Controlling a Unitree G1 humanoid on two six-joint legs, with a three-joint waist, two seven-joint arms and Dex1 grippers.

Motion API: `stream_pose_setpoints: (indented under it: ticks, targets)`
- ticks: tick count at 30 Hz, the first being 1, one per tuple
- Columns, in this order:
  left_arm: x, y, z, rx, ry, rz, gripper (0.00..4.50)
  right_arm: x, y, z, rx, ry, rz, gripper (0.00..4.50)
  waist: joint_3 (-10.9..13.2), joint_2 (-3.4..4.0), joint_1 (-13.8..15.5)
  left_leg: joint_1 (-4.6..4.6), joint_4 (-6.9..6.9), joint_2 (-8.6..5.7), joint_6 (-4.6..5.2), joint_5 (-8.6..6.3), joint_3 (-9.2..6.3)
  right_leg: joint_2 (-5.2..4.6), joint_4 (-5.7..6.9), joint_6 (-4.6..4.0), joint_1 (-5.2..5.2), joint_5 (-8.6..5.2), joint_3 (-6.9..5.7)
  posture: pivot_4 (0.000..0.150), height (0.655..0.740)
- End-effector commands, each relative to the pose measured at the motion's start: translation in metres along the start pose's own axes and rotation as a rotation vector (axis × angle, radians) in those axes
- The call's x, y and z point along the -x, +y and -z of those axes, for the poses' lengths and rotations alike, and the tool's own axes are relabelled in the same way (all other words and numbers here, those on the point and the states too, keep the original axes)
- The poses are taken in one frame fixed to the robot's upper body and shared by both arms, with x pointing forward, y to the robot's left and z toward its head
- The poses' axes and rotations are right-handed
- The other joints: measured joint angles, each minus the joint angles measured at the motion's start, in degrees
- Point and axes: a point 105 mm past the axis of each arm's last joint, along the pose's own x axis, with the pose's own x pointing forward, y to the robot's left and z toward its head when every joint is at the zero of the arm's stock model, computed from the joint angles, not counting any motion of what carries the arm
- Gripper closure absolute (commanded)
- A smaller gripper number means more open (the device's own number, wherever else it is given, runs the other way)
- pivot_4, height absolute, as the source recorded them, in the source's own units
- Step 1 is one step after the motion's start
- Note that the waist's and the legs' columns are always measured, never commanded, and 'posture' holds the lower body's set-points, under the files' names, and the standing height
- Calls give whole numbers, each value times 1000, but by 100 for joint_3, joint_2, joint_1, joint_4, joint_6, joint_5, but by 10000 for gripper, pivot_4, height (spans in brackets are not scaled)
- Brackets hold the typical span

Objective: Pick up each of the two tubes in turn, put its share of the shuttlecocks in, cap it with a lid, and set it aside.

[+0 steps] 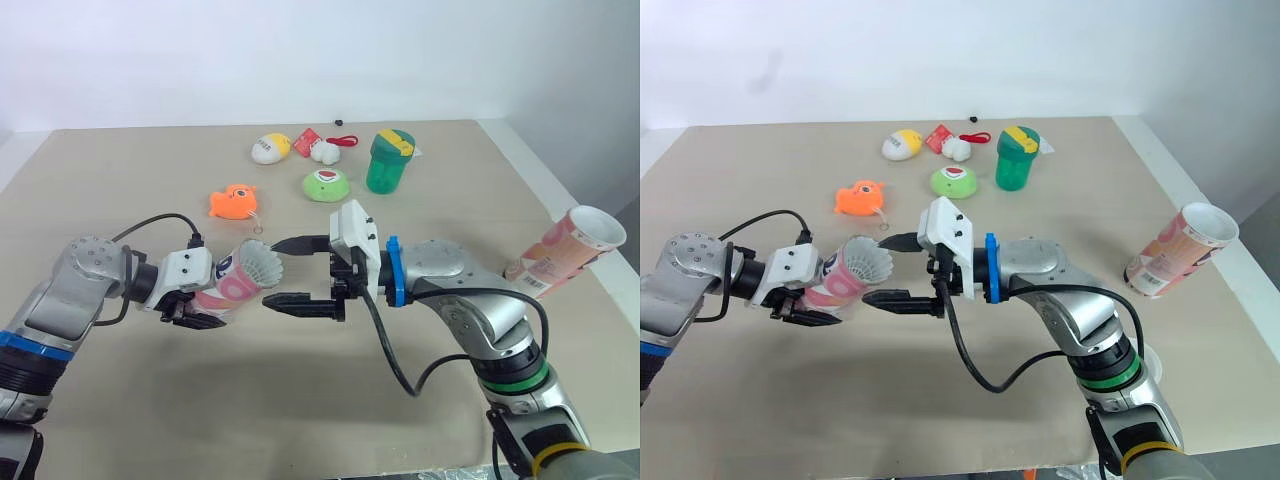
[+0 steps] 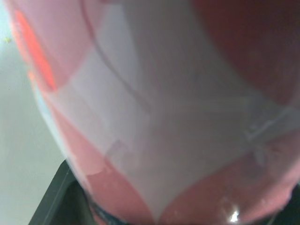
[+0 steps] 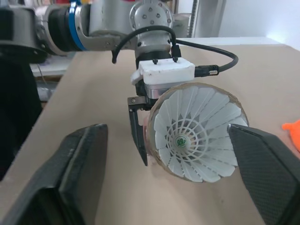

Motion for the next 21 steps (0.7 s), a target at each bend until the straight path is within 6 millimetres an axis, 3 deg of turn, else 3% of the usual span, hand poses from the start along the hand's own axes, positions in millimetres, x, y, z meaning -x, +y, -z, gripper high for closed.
stream_pose_setpoints:
  ticks: [1, 6, 14, 21]
  targets:
    - [-4, -6, 4, 16, 15, 23, 15083, 7, -8, -24, 39, -53, 0, 20469, 0, 0, 0, 0, 0, 0, 0, 0, 0, 0, 0, 0, 0, 0, 0, 1500, 7400]
    - [-5, -6, 3, 15, 13, 23, 15083, -3, -25, -16, 139, 81, -14, 43100, 0, 0, 0, 1, 2, 0, 0, 0, 1, 0, 0, -1, 0, 2, -1, 1500, 7400]
    - [-5, -3, 0, 5, 8, 12, 15083, -59, -25, 21, 344, 298, -168, 43100, 1, 2, -2, -3, -1, 0, 0, 0, 4, 0, 2, -4, -7, 0, 0, 1500, 7400]
    - [-6, -4, -1, 10, -1, 1, 15083, -96, -11, 22, 423, 286, -286, 43100, -1, 1, -11, 4, 1, 5, 0, 0, 1, 3, 6, -12, -3, 5, -3, 1500, 7400]
